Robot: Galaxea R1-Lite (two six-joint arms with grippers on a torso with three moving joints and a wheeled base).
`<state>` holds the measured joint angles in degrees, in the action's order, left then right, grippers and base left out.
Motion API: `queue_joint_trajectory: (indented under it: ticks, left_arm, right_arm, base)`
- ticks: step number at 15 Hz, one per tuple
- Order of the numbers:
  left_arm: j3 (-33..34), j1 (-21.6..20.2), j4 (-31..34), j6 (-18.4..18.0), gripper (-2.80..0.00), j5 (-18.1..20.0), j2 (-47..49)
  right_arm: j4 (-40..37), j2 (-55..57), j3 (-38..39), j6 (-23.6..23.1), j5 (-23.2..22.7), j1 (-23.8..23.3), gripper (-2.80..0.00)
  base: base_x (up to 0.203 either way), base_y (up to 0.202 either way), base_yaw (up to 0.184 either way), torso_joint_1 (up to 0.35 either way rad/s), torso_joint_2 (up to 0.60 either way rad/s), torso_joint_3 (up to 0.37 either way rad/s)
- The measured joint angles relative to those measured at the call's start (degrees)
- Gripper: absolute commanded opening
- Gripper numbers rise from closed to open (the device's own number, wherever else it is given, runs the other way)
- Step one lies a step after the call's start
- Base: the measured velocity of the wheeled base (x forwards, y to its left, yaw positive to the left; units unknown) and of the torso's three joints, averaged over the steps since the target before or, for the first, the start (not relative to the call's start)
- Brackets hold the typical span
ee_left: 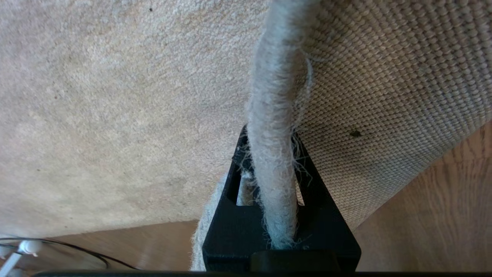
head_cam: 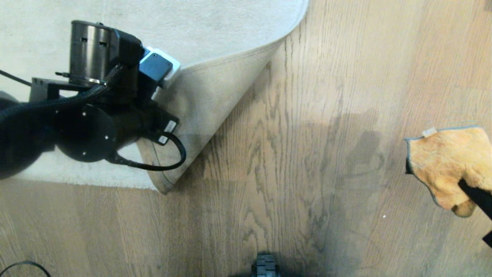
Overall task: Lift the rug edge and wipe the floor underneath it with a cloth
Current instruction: Lay down the carpet
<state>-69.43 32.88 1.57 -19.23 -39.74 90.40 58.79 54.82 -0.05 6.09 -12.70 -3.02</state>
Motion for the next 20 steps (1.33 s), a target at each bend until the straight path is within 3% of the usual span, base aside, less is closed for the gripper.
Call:
queue_joint_trajectory:
  ticks: [6, 9, 12, 15, 20]
  left_arm:
    - [0.07, -0.02, 0.07, 0.61, -2.8, -0.13, 0.25]
    - [0.13, 0.05, 0.1, 0.63, -2.8, -0.24, 0.23]
    - [0.09, 0.06, 0.08, 0.52, -2.8, -0.22, 0.23]
    - [0.05, 0.58, 0.07, 0.42, -2.8, -0.36, 0.23]
    - [0.05, 1.57, 0.11, 0.43, -2.8, -0.37, 0.17]
  right_arm:
    - [-37.19, -28.68, -0.59, -3.04, -0.67, 0.07, -2.8]
    - [-53.18, -38.06, -0.85, -4.33, 5.06, 0.82, -2.8]
    - [-56.67, -42.67, -0.26, -6.19, 14.05, 1.51, -2.8]
    - [-63.59, -48.73, -1.15, -7.31, 12.78, 2.5, -2.8]
    - [-61.02, -54.11, -0.8, -6.88, 12.54, 2.84, -2.8]
  base:
    - [0.0, 0.0, 0.0, 0.0, 0.0, 0.0]
    - [0.0, 0.0, 0.0, 0.0, 0.0, 0.0]
    - [0.0, 0.0, 0.0, 0.0, 0.0, 0.0]
    - [0.0, 0.0, 0.0, 0.0, 0.0, 0.0]
    - [0.0, 0.0, 0.0, 0.0, 0.0, 0.0]
